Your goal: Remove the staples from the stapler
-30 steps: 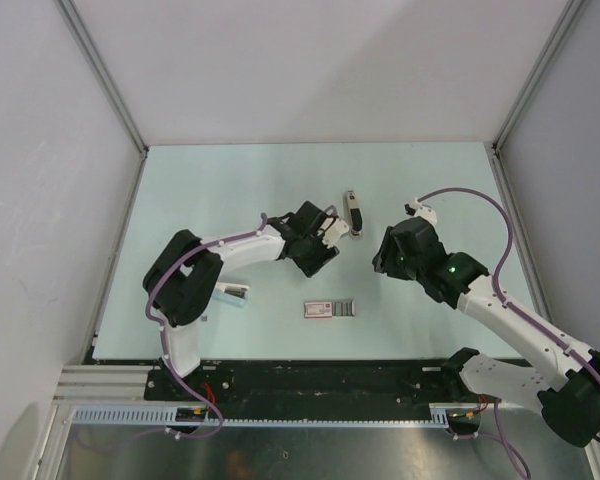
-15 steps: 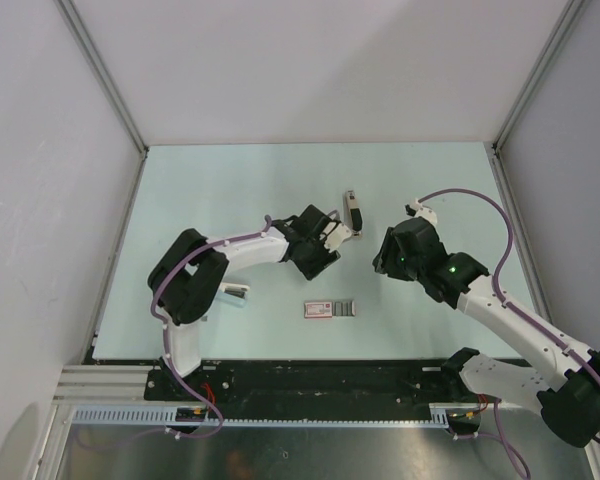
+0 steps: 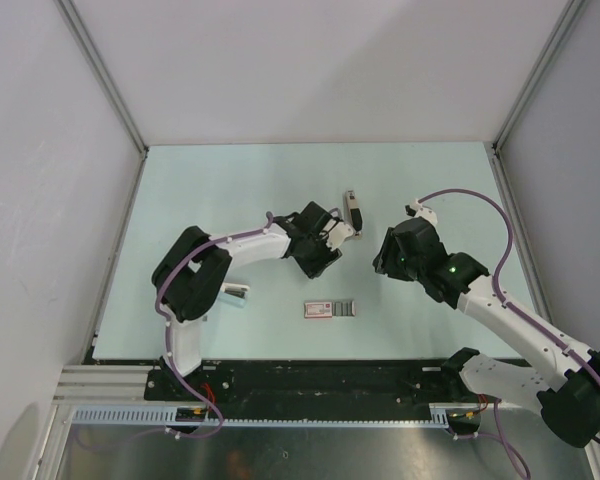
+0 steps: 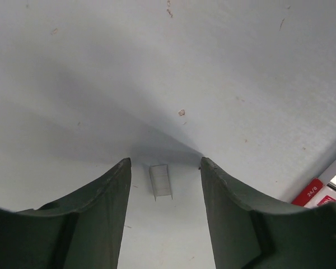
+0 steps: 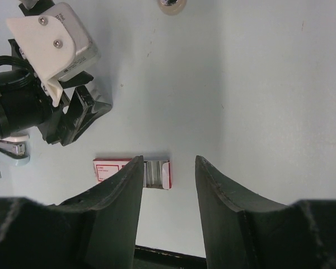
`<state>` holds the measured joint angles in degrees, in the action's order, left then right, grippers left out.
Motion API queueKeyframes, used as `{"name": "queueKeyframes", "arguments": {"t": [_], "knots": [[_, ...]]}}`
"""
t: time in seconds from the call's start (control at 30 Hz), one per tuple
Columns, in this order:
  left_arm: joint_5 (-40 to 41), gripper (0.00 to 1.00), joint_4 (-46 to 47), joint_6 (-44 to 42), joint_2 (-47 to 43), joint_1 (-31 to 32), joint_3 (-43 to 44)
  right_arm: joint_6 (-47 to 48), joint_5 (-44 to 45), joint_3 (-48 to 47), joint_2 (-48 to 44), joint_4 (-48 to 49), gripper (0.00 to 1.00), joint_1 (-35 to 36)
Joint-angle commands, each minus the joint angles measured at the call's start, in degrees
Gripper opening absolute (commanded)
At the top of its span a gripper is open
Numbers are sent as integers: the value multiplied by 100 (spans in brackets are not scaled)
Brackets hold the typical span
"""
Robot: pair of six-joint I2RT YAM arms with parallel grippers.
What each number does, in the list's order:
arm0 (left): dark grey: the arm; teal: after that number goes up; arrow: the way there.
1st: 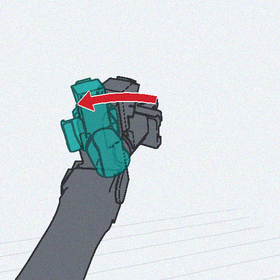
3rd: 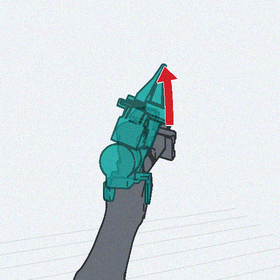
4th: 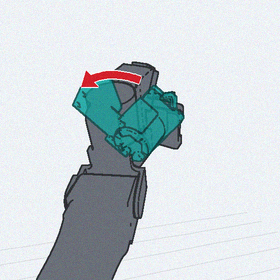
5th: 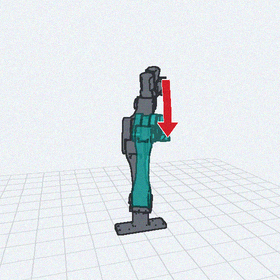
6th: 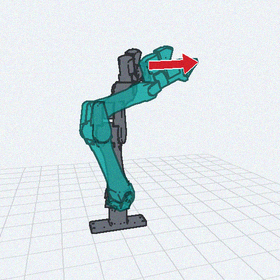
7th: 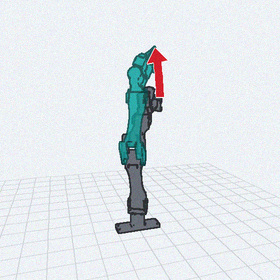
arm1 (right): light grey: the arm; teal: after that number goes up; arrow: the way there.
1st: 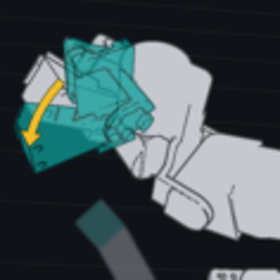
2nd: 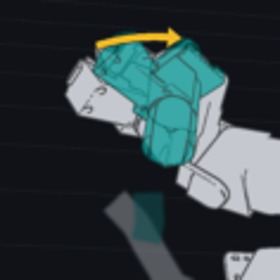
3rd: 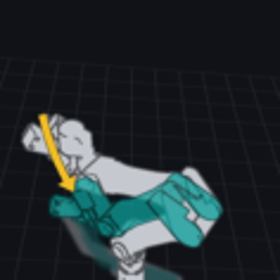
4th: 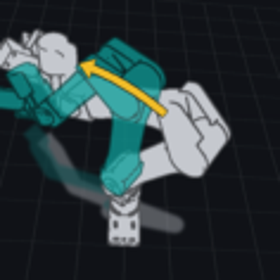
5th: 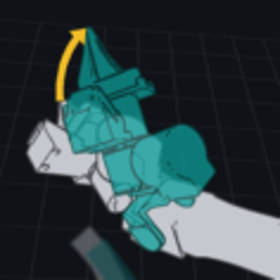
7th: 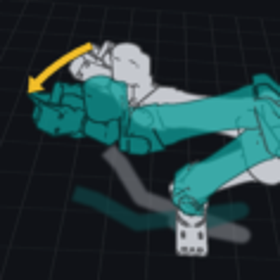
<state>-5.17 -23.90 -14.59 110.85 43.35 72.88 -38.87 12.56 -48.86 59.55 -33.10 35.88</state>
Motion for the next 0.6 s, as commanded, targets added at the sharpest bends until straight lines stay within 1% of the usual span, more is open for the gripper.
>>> {"name": "queueKeyframes", "arguments": {"t": [0.0, 0.2, 0.57], "knots": [[-541, 57, -362, -165, 255, -113, 179, 80, -12, 0, -124, 104, 46, -26], [-546, 57, -403, -176, 289, -170, 148, 83, -29, -2, -91, 119, 46, -27], [-276, 56, -412, -141, 275, -287, 63, 73, -41, 4, -79, 127, 45, -35]]}}
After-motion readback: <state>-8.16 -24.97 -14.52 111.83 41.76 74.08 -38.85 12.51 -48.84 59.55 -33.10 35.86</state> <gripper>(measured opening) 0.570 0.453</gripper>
